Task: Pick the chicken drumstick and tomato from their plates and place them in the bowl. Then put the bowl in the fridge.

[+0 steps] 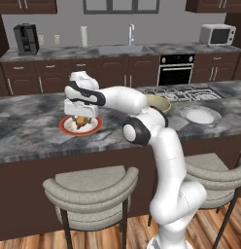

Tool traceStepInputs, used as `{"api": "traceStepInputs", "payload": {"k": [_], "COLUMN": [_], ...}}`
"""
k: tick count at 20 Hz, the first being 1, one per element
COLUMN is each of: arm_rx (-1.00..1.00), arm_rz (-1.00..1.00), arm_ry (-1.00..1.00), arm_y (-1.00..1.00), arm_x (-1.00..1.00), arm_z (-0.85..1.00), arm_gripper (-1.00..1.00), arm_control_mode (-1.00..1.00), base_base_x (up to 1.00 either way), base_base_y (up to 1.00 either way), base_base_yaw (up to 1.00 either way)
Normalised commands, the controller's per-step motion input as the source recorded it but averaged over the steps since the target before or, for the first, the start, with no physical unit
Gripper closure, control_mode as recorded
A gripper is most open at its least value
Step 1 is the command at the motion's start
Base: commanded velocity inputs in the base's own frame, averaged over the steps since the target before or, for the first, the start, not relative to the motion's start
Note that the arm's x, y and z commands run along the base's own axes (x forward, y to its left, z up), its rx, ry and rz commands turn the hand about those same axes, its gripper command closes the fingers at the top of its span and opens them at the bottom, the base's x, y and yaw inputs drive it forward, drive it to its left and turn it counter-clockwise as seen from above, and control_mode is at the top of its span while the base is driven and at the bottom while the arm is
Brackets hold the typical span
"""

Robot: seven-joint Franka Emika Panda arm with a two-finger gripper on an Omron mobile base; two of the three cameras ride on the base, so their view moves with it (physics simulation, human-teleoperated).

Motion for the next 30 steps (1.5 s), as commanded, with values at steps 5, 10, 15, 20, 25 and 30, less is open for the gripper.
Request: {"api": "traceStepInputs", "payload": {"k": [5,10,15,20,25,30], "arm_rx": [-0.03,-0.05,-0.01,0.0,0.0,0.0], "arm_rz": [-0.06,-0.01,0.0,0.0,0.0,0.0], "arm_ry": [0.0,0.0,-0.04,-0.19,-0.25,-0.23], "arm_y": [-0.1,-0.12,-0.15,-0.16,-0.37,-0.55], "arm_x": [-0.03,-0.1,-0.24,-0.27,-0.39,-0.4], "arm_z": [-0.11,0.0,0.1,0.41,0.4,0.26], "arm_gripper": [1.0,1.0,1.0,1.0,1.0,1.0], "arm_control_mode": [-1.0,-1.0,-1.0,-1.0,-1.0,-1.0], "base_base_x": [0.0,0.0,0.0,0.0,0.0,0.0], "base_base_y": [0.0,0.0,0.0,0.0,0.0,0.0], "base_base_yaw": [0.0,0.0,0.0,0.0,0.0,0.0]}}
